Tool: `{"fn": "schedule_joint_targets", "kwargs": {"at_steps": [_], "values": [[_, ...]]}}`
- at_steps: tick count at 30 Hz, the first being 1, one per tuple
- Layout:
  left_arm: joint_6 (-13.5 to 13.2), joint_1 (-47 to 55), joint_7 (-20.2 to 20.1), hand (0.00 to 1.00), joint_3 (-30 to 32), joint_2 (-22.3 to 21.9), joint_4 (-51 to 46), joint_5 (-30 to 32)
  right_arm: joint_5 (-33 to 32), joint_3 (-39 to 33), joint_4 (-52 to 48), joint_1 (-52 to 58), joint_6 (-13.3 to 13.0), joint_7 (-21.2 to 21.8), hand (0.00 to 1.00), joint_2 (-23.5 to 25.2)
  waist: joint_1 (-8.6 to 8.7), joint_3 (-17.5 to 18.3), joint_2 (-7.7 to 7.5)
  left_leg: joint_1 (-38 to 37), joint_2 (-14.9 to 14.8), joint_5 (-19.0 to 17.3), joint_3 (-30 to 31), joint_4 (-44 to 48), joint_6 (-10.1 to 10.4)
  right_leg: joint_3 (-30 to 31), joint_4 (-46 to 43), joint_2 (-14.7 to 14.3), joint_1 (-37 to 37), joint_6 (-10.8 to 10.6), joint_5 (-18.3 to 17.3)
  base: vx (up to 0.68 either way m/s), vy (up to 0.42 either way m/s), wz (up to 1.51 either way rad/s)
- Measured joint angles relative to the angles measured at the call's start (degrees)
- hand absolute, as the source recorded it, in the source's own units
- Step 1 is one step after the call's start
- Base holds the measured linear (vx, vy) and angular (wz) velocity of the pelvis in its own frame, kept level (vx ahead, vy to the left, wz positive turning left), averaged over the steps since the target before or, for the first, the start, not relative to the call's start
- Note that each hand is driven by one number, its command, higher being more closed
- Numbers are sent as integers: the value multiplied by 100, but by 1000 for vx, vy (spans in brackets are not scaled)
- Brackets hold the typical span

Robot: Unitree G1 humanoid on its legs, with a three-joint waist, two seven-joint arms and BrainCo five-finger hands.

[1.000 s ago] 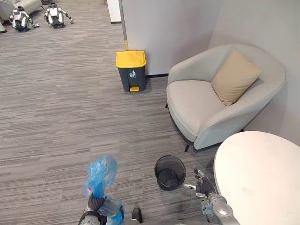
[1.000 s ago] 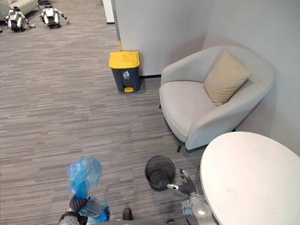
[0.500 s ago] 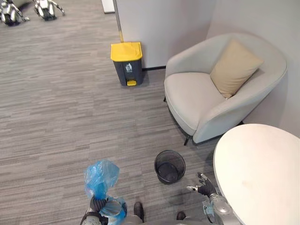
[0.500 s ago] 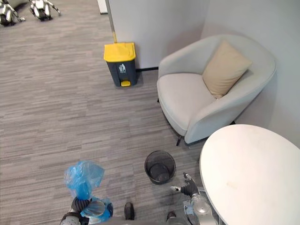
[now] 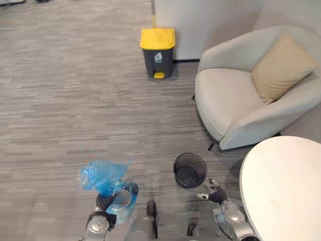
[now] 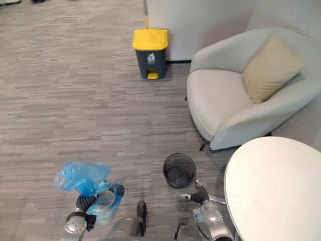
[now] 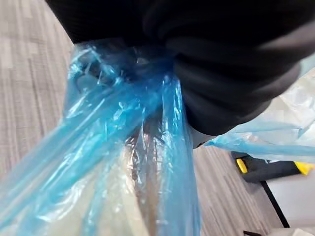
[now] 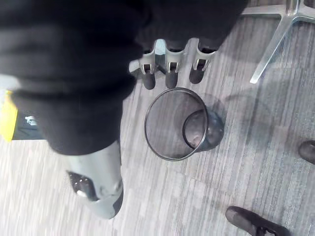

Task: Gather rubbish on tea table into small bin, then transfer packed bag to large trash can.

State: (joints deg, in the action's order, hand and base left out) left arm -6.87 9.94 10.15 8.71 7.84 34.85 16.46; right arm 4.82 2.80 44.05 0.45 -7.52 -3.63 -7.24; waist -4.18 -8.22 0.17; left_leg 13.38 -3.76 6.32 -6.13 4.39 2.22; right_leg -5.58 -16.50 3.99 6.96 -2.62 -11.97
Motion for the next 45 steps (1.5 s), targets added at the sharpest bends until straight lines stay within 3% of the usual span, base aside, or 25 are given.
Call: {"fn": "schedule_joint_targets", "kwargs": {"at_steps": [3, 4, 5, 6, 9, 10, 11, 14, 17, 22, 25, 29, 30, 32, 34, 37, 39, 40, 41, 42, 44, 45], "values": [[6, 37, 0, 100, -57, -123, -100, -20, -32, -10, -79, 7, 4, -63, 0, 24, 12, -23, 45, 188, -124, 417, 309, -161, 248, -432, -158, -104, 135, 130, 54, -128, -143, 60], [10, -16, -6, 100, -154, -155, -150, -44, -32, -104, -226, 49, 14, -131, 0, 56, 33, -34, 38, 213, -115, 653, 269, -361, 425, -699, -108, -17, 152, 261, 98, -133, -74, 71], [14, -56, -10, 100, -185, -188, -203, -49, -32, -214, -308, 96, 11, -145, 0, 94, 35, -65, 8, 280, -124, 516, 58, -119, 287, -767, -136, 36, 175, 281, 96, -144, -9, 81], [16, -96, -11, 100, -194, -296, -277, -53, -34, -358, -481, 173, 23, -195, 0, 122, 54, -90, -72, 404, -126, -129, -442, 827, -101, -907, -191, 253, 194, 279, 100, -113, 1, 69], [7, -84, -12, 100, -212, -357, -278, -57, -33, -501, -534, 328, 26, -241, 0, 114, 160, -97, -117, 95, -310, -886, -950, 1579, -101, -1202, -167, 487, 75, 204, 144, -82, 68, 68], [7, -104, -11, 100, -212, -353, -274, -58, -31, -506, -524, 357, 27, -242, 0, 117, 206, -28, 14, -70, -441, -1139, -1126, 1561, -26, -1369, -151, 545, 75, 145, 176, -68, 202, 79], [6, -149, -10, 100, -216, -342, -233, -59, -30, -540, -438, 366, 31, -240, 0, 105, 235, -26, 37, -142, -441, -1270, -1328, 1332, 0, -1487, -97, 589, 69, 31, 222, -57, 188, 68], [11, -193, -10, 100, -254, -170, 63, -58, -28, -632, -217, 348, 61, -224, 0, 311, 191, 29, -116, -354, -103, -1071, -1266, 680, -65, -1499, 488, 623, -142, -202, 447, -39, 154, 30], [18, -174, -7, 100, -306, -131, 246, -50, -14, -668, -64, 315, 76, -230, 0, 228, 208, 31, -113, -466, 93, -1000, -1226, 531, -170, -1498, 814, 699, -378, -268, 664, 3, 137, 20], [27, -187, -7, 100, -310, 30, 439, 0, 0, -752, 174, 100, 142, -234, 0, 224, 256, 45, -134, -491, 221, -953, -1233, 418, -247, -1452, 1161, 711, -477, -335, 916, 36, 68, -6], [39, -191, -8, 100, -306, 49, 457, 2, 11, -756, 198, 17, 147, -237, 0, 223, 320, 45, -140, -472, 277, -1119, -1227, 521, -334, -1444, 1124, 751, -441, -365, 825, 51, 30, -5], [42, -202, -15, 100, -307, 48, 417, 1, 18, -915, 205, -60, 149, -240, 0, 198, 346, 37, -160, -306, 290, -1783, -1217, 1086, -469, -1302, -62, 1073, -31, -451, 315, 102, 55, -5], [43, -181, -15, 100, -332, 48, 394, 0, 18, -906, 213, -55, 154, -236, 0, 158, 356, 37, -134, -329, 287, -1890, -1205, 1162, -498, -1214, -618, 1166, 178, -399, 286, 124, 69, 2], [44, -93, -13, 100, -367, 123, 260, -2, 18, -894, 255, 19, 168, -237, 0, 152, 413, -16, -112, -633, 285, -2056, -1049, 1172, -605, -846, -2258, 1299, 847, 16, 371, 256, 116, 16], [46, -96, -11, 100, -363, 261, 251, -7, 17, -878, 281, 82, 171, -233, 0, 191, 506, -49, -118, -838, 273, -2180, -895, 1150, -633, -772, -2523, 1068, 1133, -31, -67, 303, 22, 33], [46, -238, -11, 100, -358, 323, 249, -13, 16, -871, 303, 112, 170, -235, 0, 129, 604, -129, -147, -1203, 211, -2336, -771, 1101, -519, -928, -1723, 523, 1553, 31, -93, 333, -45, 36], [45, -272, -11, 100, -356, 325, 249, -12, 17, -873, 379, 128, 170, -238, 0, 88, 676, -134, -152, -1491, 211, -2365, -736, 964, -310, -1065, -931, 240, 1698, 113, 198, 437, -86, 45], [45, -261, -12, 100, -359, 316, 250, -11, 17, -877, 392, 237, 174, -240, 0, 50, 705, -115, -192, -1690, 237, -2431, -643, 965, -107, -1024, -635, 121, 1682, 416, 756, 425, -93, 47], [47, -235, -11, 100, -356, 287, 264, -6, 16, -885, 396, 309, 173, -243, 0, 14, 746, -95, -185, -1814, 213, -2481, -535, 993, -21, -1019, -713, 109, 1602, 690, 887, 581, -111, 54], [47, -216, -11, 100, -357, 226, 246, -5, 14, -923, 395, 391, 187, -246, 0, -31, 747, -77, 27, -1864, 22, -2454, -463, 1164, 130, -1220, -857, 49, 1484, 672, 652, 713, -142, 46], [55, -252, -13, 100, -346, 190, 203, -8, 5, -943, 212, 447, 208, -238, 0, 17, 791, -142, 128, -1481, -203, -2239, -511, 2326, 477, -1365, -703, -38, 1125, 731, 472, 694, -147, 26], [80, -225, -16, 100, -309, 89, 51, -12, -5, -937, -31, 489, 242, -241, 0, 48, 756, -188, 173, -979, -489, -1889, -508, 3670, 512, -1338, -454, -167, 722, 778, 418, 425, -90, -9]]}}
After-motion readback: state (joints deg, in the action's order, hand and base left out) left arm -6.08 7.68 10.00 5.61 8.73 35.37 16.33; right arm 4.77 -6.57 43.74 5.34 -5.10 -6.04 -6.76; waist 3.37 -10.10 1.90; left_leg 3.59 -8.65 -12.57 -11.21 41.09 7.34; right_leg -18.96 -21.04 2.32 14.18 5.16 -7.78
